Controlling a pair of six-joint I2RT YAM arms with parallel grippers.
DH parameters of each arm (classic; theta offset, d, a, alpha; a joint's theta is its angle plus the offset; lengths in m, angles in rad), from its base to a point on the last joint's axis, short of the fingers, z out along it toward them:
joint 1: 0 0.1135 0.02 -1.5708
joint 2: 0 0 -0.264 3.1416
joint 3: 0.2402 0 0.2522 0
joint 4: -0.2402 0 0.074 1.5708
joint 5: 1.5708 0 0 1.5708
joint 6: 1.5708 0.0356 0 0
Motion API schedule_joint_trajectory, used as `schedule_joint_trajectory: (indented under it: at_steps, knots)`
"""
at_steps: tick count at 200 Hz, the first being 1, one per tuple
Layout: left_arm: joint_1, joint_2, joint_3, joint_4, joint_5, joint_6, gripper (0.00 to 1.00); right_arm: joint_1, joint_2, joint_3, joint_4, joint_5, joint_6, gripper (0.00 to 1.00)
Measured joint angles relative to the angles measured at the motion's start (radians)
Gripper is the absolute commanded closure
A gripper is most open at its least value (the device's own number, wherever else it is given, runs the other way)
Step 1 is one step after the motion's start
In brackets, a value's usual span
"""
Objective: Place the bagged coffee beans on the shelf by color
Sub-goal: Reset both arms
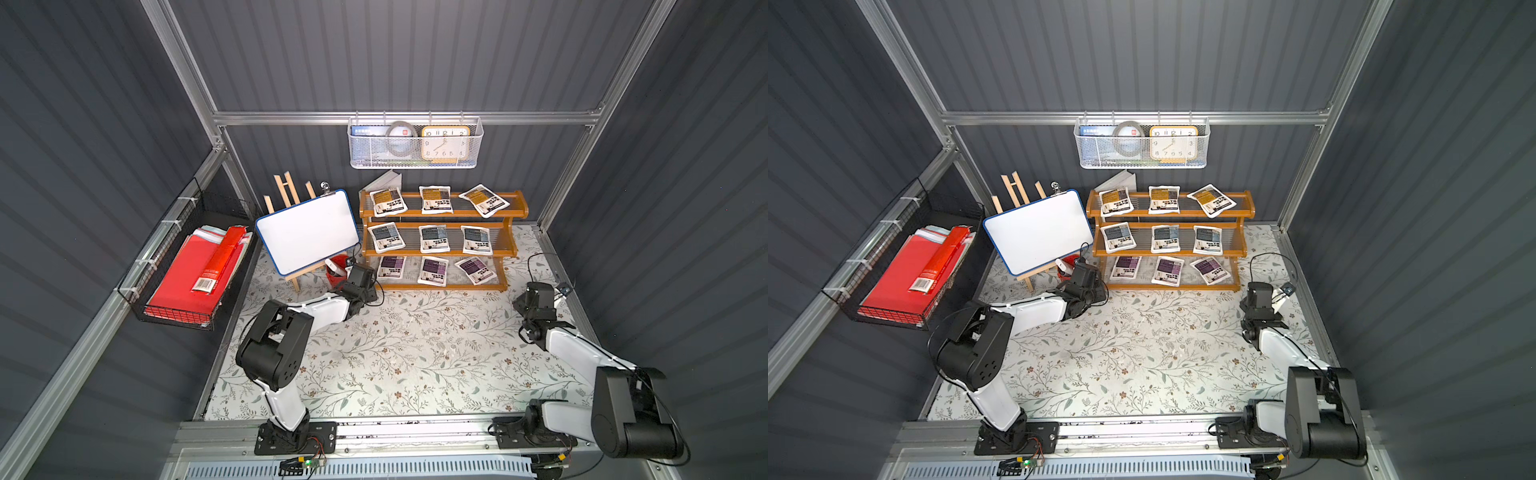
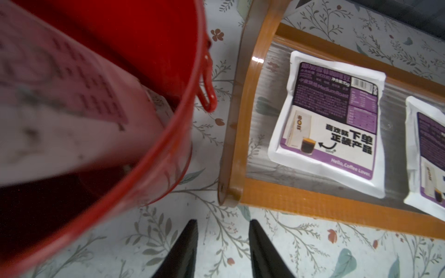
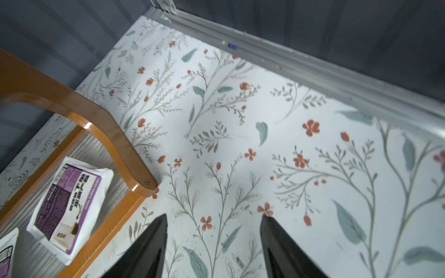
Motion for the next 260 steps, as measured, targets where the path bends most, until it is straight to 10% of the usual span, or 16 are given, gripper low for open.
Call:
schedule_joint_trajectory:
  at_steps: [80,88,108,123,132,199,260]
  knots:
    - [0.021,-0.089,-0.046,-0.013,-0.22,0.06,0.52,-0.013,0.209,-0.144,0.591,-0.087,-0.389,0.33]
    - [0.03,-0.096,-0.056,-0.013,-0.252,0.077,0.5,-0.011,0.24,-0.129,0.621,-0.122,-0.415,0.02]
    - [0.063,-0.123,-0.1,0.029,-0.332,0.134,0.45,-0.01,0.262,-0.119,0.687,-0.222,-0.48,0.01]
    - [0.103,-0.161,-0.172,0.127,-0.378,0.184,0.32,-0.011,0.249,-0.151,0.765,-0.282,-0.512,0.01]
    - [0.133,-0.2,-0.238,0.212,-0.398,0.205,0.01,-0.011,0.243,-0.182,0.822,-0.306,-0.524,0.01]
    - [0.348,-0.276,-0.535,0.745,-0.342,0.322,0.01,-0.011,0.27,-0.31,1.078,-0.32,-0.536,0.01]
    - [0.434,-0.075,-0.5,1.038,-0.175,0.405,0.01,-0.011,0.262,-0.308,1.077,-0.321,-0.537,0.01]
